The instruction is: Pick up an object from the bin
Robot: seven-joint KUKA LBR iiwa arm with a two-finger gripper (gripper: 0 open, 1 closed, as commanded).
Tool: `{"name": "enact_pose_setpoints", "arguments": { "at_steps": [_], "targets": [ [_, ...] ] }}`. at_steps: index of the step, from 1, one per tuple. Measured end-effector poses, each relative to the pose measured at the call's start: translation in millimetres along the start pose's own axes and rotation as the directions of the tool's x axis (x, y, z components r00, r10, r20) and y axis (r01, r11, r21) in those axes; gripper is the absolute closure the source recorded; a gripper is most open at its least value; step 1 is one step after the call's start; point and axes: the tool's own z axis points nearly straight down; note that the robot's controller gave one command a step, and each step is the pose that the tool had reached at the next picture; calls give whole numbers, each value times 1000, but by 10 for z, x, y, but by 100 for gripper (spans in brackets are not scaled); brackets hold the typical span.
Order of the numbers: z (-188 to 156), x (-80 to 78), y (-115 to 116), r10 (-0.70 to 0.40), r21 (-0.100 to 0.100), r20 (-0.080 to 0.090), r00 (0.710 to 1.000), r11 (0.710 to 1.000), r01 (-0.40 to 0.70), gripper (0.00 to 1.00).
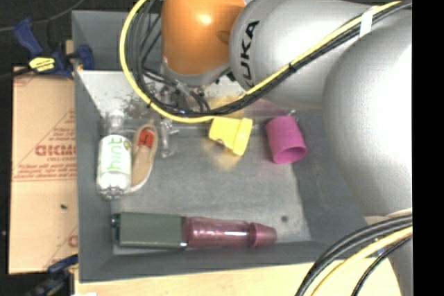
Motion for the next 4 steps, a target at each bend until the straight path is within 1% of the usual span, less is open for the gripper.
{"name": "enact_pose_setpoints", "arguments": {
  "at_steps": [1, 2, 3, 4],
  "targets": [
    [-21, 21, 6, 1, 0, -4, 1000, 1000, -1, 0],
    [291, 26, 59, -14, -2, 10, 1000, 1000, 14, 0],
    [915, -31, 263, 43, -1, -2, 999, 999, -43, 100],
    [915, -31, 263, 45, -2, -2, 999, 999, -45, 100]
  ]
}}
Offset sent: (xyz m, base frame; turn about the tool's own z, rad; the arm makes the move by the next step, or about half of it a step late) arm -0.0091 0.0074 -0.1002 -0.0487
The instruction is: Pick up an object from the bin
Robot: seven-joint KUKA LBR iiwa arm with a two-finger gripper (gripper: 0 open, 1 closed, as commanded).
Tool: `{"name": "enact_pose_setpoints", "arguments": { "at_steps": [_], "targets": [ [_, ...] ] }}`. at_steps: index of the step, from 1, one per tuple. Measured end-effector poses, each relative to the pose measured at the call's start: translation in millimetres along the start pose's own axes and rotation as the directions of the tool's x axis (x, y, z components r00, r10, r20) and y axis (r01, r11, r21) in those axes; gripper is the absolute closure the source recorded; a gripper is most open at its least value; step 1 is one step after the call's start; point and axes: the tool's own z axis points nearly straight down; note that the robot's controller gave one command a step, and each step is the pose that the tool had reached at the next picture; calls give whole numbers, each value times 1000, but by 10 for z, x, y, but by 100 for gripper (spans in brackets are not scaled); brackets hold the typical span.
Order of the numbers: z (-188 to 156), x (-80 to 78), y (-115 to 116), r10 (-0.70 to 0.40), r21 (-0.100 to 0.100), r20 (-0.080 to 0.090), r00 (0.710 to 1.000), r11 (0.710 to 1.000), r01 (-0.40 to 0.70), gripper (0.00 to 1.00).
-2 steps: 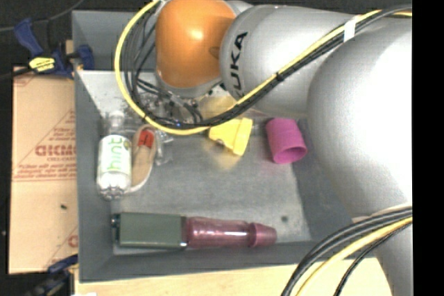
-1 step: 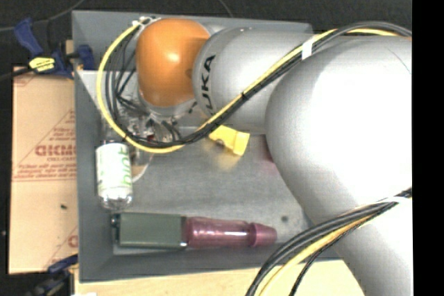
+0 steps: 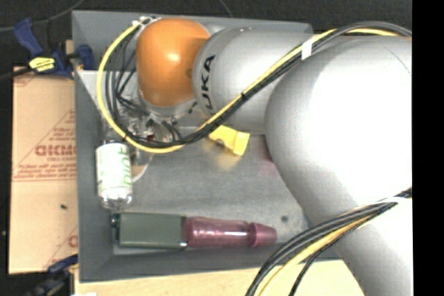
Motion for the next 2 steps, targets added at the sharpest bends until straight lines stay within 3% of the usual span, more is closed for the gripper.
{"name": "enact_pose_setpoints", "arguments": {
  "at_steps": [1, 2],
  "targets": [
    [-852, -208, -26, -80, 2, 12, 997, 997, 80, 100],
    [-851, -193, -29, -80, 2, 9, 997, 997, 80, 100]
  ]
}}
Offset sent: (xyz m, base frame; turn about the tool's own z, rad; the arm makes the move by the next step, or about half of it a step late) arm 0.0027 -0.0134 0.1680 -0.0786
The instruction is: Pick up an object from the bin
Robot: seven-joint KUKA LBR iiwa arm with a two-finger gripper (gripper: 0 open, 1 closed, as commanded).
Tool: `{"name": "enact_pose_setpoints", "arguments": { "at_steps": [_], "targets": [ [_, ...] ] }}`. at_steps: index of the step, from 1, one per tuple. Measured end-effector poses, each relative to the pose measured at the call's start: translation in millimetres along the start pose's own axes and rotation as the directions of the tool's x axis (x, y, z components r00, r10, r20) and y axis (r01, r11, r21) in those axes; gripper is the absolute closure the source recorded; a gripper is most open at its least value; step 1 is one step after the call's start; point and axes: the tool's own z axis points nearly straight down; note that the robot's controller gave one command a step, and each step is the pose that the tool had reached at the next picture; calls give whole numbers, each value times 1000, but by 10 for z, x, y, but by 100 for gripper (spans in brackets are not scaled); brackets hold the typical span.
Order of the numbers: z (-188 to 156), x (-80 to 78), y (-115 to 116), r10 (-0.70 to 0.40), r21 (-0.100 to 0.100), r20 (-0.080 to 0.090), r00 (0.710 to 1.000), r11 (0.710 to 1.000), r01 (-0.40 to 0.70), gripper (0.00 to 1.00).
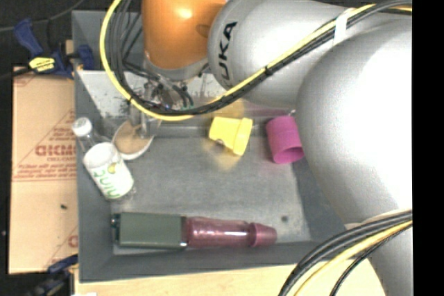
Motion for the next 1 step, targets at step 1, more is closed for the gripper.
{"name": "enact_pose_setpoints", "arguments": {
  "at_steps": [1],
  "targets": [
    [-756, 186, -159, -77, 2, 11, 997, 997, 77, 100]
  ]
}}
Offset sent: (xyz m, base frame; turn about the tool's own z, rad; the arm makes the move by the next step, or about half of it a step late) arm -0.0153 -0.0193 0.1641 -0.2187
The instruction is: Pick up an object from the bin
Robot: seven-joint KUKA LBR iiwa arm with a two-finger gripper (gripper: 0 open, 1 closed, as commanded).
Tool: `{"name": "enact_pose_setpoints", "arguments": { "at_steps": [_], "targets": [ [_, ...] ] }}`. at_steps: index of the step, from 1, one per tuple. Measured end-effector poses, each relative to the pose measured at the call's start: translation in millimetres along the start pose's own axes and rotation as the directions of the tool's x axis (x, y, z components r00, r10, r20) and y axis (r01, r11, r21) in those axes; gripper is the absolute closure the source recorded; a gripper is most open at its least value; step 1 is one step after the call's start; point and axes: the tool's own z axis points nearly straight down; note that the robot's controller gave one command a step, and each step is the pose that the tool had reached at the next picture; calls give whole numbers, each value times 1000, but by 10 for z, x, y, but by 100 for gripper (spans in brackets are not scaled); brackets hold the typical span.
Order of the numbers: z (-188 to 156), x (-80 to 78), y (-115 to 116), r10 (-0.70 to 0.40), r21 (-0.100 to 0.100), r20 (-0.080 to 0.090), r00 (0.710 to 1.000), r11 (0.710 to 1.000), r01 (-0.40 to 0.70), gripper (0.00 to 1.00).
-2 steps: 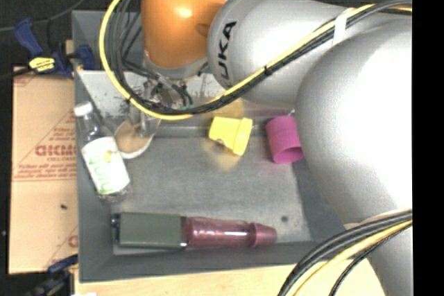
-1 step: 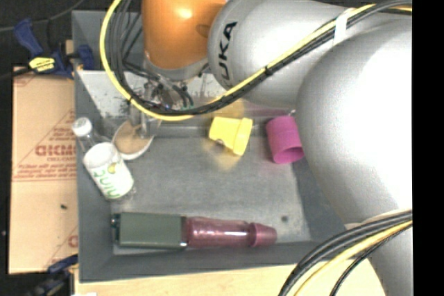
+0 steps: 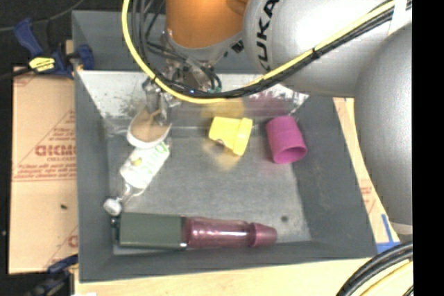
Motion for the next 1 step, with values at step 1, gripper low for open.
{"name": "enact_pose_setpoints", "arguments": {
  "at_steps": [1],
  "targets": [
    [-712, -19, 7, -114, -2, -8, 993, 994, 114, 100]
  ]
}}
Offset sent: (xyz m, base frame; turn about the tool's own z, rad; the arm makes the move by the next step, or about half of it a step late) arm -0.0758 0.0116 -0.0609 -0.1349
